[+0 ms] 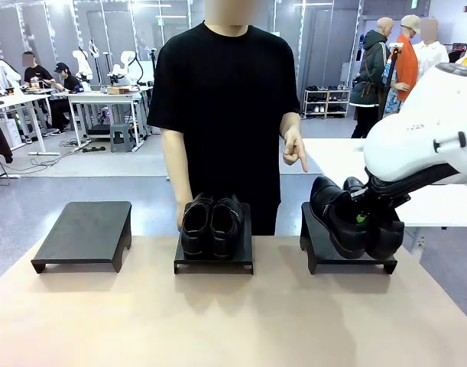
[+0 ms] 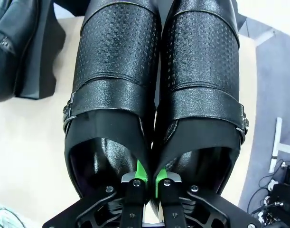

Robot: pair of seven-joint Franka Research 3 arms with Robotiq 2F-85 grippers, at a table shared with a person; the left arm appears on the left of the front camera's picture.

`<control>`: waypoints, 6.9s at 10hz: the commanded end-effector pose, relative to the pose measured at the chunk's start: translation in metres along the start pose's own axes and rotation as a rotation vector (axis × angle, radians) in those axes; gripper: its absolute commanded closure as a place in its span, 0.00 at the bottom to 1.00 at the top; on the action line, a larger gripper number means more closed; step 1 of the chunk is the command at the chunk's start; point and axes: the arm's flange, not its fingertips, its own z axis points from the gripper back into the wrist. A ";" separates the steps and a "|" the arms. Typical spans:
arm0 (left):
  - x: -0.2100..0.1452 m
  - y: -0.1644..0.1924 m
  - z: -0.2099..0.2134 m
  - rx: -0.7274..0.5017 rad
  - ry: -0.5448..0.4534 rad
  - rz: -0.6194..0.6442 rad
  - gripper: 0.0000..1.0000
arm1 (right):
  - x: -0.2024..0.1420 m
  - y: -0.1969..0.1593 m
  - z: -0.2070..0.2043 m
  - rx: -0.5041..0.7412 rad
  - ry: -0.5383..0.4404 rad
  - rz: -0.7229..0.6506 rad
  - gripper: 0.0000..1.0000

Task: Place the shoes on the stand as instructed by the person.
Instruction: Pick up another pair of Shoes and place it on the Shoes Stand indicated by the person.

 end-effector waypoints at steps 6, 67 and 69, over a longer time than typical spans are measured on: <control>-0.001 -0.002 0.002 -0.009 0.012 -0.020 0.00 | 0.053 -0.026 -0.057 -0.032 -0.082 -0.008 0.93; -0.001 -0.002 0.002 -0.009 0.012 -0.020 0.00 | -0.290 -0.267 0.014 1.180 -0.182 -0.547 0.03; -0.001 -0.002 0.002 -0.009 0.012 -0.020 0.00 | -0.290 -0.267 0.014 1.180 -0.182 -0.547 0.03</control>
